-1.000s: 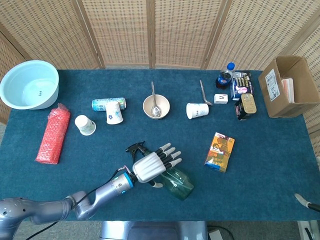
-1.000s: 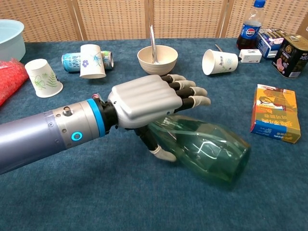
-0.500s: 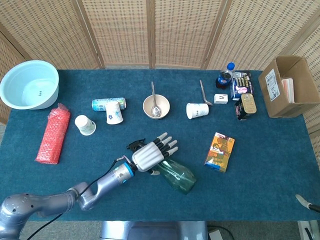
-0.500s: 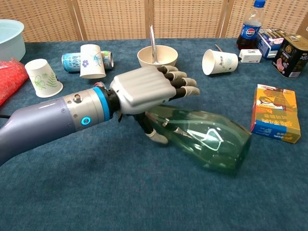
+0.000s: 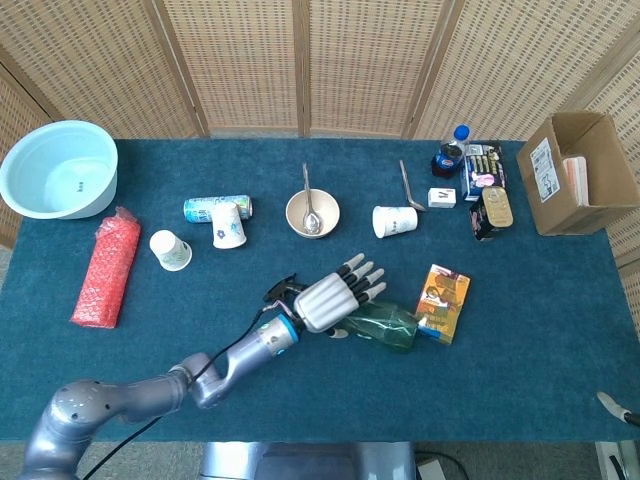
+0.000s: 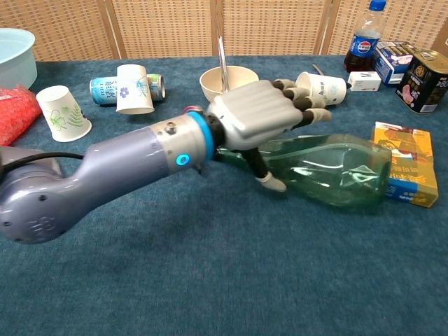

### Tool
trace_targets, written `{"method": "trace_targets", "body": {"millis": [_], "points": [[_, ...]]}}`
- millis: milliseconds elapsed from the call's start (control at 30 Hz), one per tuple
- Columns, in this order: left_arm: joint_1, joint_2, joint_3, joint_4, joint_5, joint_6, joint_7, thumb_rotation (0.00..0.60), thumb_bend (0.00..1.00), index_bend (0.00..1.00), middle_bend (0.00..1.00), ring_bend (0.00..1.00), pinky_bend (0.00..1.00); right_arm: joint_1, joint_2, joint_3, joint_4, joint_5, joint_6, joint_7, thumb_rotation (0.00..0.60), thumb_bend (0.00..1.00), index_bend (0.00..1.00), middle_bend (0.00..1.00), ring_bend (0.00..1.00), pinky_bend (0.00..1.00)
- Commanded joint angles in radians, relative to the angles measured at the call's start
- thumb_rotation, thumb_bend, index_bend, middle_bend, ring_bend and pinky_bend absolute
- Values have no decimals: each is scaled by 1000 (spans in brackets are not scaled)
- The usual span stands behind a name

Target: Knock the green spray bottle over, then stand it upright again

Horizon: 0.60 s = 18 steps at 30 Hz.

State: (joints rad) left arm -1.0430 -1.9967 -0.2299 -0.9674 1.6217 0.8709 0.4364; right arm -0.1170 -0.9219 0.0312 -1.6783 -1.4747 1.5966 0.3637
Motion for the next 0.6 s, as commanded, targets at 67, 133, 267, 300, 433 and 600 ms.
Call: {"method": "trace_targets", "body": {"millis": [67, 133, 267, 300, 433, 600], "points": [[-15, 4, 0, -14, -7, 12, -1, 333, 172, 0, 0, 0, 0, -7, 2, 0, 4, 2, 7, 10, 600, 147, 0, 0, 0, 40], [-4, 38, 19, -57, 3, 33, -12, 334, 172, 0, 0, 0, 0, -6, 4, 2, 8, 4, 3, 15, 600, 148, 0, 0, 0, 40], [36, 132, 61, -175, 25, 86, -34, 334, 172, 0, 0, 0, 0, 6, 7, 8, 16, 11, -21, 33, 600, 147, 0, 0, 0, 40], [46, 156, 70, -205, 27, 95, -33, 335, 172, 0, 0, 0, 0, 11, 8, 10, 19, 14, -29, 35, 600, 147, 0, 0, 0, 40], [92, 268, 95, -351, 17, 122, -24, 334, 172, 0, 0, 0, 0, 38, 7, 22, 24, 23, -68, 41, 600, 148, 0, 0, 0, 40], [174, 462, 128, -563, -12, 171, -20, 335, 171, 0, 0, 0, 0, 88, 6, 38, 19, 18, -126, 19, 600, 147, 0, 0, 0, 40]]}}
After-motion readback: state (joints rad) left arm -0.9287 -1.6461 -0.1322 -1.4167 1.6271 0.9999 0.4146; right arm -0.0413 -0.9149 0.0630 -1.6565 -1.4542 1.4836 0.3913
